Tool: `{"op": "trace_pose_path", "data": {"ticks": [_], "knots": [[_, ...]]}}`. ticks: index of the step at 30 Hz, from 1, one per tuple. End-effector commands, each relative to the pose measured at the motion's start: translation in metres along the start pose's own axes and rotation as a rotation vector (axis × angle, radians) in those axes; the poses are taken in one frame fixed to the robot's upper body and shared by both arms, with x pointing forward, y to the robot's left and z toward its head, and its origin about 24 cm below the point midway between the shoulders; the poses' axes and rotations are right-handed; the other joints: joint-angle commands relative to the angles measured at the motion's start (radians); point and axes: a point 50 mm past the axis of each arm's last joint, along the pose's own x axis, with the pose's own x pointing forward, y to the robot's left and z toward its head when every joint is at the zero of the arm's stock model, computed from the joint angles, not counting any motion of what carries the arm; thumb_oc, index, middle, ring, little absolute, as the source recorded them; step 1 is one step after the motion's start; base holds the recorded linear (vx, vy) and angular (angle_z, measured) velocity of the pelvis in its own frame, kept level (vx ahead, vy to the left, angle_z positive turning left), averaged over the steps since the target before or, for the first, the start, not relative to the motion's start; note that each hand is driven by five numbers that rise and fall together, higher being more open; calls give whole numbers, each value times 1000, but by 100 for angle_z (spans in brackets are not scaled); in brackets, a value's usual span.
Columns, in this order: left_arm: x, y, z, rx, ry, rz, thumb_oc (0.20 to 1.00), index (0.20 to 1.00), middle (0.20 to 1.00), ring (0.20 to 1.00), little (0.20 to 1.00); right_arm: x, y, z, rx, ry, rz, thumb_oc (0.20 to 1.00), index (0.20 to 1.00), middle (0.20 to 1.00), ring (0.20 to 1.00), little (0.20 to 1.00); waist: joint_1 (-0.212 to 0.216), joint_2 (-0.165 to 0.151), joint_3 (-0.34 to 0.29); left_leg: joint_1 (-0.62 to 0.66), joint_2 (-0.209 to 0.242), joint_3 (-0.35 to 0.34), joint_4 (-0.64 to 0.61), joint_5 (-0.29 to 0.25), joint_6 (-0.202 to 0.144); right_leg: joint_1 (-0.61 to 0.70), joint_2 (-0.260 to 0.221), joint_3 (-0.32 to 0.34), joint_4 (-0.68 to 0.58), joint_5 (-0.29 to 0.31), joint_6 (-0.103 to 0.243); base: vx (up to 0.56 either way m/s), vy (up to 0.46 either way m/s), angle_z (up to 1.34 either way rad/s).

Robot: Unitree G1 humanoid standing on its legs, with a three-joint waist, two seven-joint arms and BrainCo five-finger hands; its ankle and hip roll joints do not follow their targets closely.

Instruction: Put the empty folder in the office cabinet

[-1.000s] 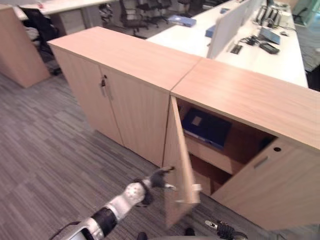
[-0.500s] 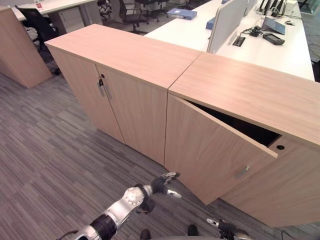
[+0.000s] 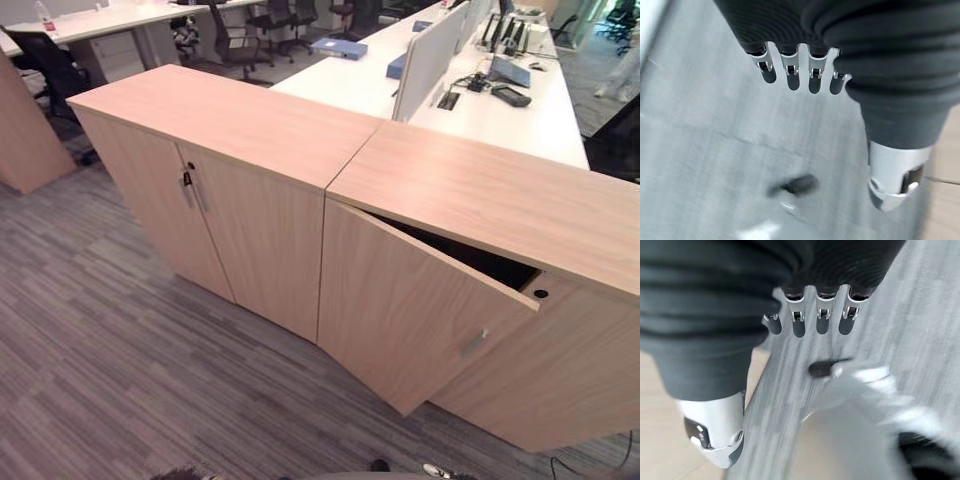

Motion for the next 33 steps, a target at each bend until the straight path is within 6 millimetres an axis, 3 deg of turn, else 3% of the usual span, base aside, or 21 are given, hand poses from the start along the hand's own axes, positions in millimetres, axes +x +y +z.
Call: {"op": "trace_pose_path", "data": {"ticks": [1, 2, 4, 9, 11, 13, 18, 19, 20, 22, 25, 29, 31, 32, 33], "knots": [[0, -11, 0, -55, 29, -41, 1000, 1000, 1000, 1000, 1000, 0, 0, 21, -65, -17, 5, 1000, 1000, 1000, 1000, 1000, 33, 45, 68, -58, 9, -43, 1, -60, 18, -14, -87, -218, 24, -5, 68, -66, 4, -64], [0, -12, -5, -91, 43, -46, 1000, 1000, 1000, 1000, 1000, 0, 0, 21, -60, -13, 4, 1000, 1000, 1000, 1000, 1000, 36, 52, 71, -58, 15, -42, 1, -57, 17, 1, -93, -238, 47, -22, 58, -96, 7, -54], [0, -21, -18, -187, 80, -78, 1000, 1000, 1000, 1000, 1000, 1, 2, 15, -38, 12, 16, 1000, 1000, 1000, 1000, 1000, 50, 59, 54, -66, 16, -44, 1, -55, 17, 41, -95, -219, 91, -54, 49, -62, -18, -16], [0, -41, -8, -229, 44, -148, 1000, 1000, 1000, 1000, 1000, 3, 13, 8, -118, 47, 37, 1000, 1000, 1000, 1000, 1000, 64, 46, 6, -84, 6, -33, 1, -52, 15, 102, -80, -148, 74, -81, 60, -8, -64, -9], [0, -49, 2, -194, 13, -180, 1000, 1000, 1000, 1000, 1000, 3, 19, 8, -202, 52, 43, 1000, 1000, 1000, 1000, 1000, 68, 38, -8, -90, 8, -22, 1, -47, 11, 108, -68, -138, 53, -100, 64, -31, -153, -14], [0, -51, 27, -62, -43, -151, 1000, 1000, 1000, 1000, 1000, 4, 21, 15, -293, 42, 34, 1000, 1000, 1000, 1000, 1000, 51, 37, -17, -87, 31, -23, 1, -33, -5, 112, -29, -123, 20, -123, 43, -51, -252, -23], [-5, -57, 78, 22, -225, -119, 1000, 1000, 1000, 1000, 1000, 4, 23, 24, -337, 9, 18, 1000, 1000, 1000, 1000, 1000, 26, 40, -11, -89, 76, -36, 1, -2, -37, 128, 27, -127, -17, -147, 8, -64, -187, -5], [-5, -57, 78, 22, -225, -119, 1000, 1000, 1000, 1000, 1000, 4, 23, 24, -337, 9, 18, 1000, 1000, 1000, 1000, 1000, 26, 40, -11, -89, 77, -36, 1, -2, -37, 128, 27, -128, -17, -147, 8, -102, -211, 3], [-8, -59, 97, 28, -301, -102, 1000, 1000, 1000, 1000, 1000, 4, 24, 26, -368, -8, 13, 1000, 1000, 1000, 1000, 1000, 25, 39, -3, -98, 97, -47, 1, 16, -52, 129, 52, -132, -21, -160, -7, -71, -142, 6], [-11, -60, 107, 46, -343, -87, 1000, 1000, 1000, 1000, 1000, 4, 24, 29, -393, -19, 12, 1000, 1000, 1000, 1000, 1000, 27, 38, 4, -104, 111, -56, 1, 28, -62, 132, 67, -137, -21, -170, -16, -94, -199, 9], [-16, -78, 118, 156, -400, -104, 1000, 1000, 1000, 1000, 1000, 4, 29, 44, -494, -78, 8, 1000, 1000, 1000, 1000, 1000, 29, 36, 33, -116, 155, -79, 1, 60, -92, 145, 111, -153, -21, -195, -44, -120, -299, 22], [-14, -76, 110, 176, -392, -71, 1000, 1000, 1000, 1000, 1000, 3, 24, 47, -559, -99, -18, 1000, 1000, 1000, 1000, 1000, 39, 24, 84, -163, 188, -102, 145, 39, -113, 175, 144, -168, -13, -210, -80, -130, -235, 27], [-10, -72, 96, 132, -346, -58, 1000, 1000, 1000, 1000, 1000, 1, 21, 58, -539, -132, -29, 1000, 1000, 1000, 1000, 1000, 53, 19, 116, -188, 153, -154, 255, -13, -109, 164, 146, -147, -7, -202, -88, -190, -109, -12], [-7, -69, 82, 84, -301, -48, 1000, 1000, 1000, 1000, 1000, 0, 18, 66, -499, -158, -36, 1000, 1000, 1000, 1000, 1000, 70, 10, 125, -193, 85, -233, 340, -81, -85, 160, 143, -121, -8, -188, -85, -152, -60, -45], [-6, -69, 77, 65, -286, -49, 1000, 1000, 1000, 1000, 1000, -1, 17, 70, -472, -173, -38, 1000, 1000, 1000, 1000, 1000, 72, 7, 120, -197, 48, -275, 373, -110, -71, 154, 143, -108, -7, -185, -81, -83, -42, -82]]}}
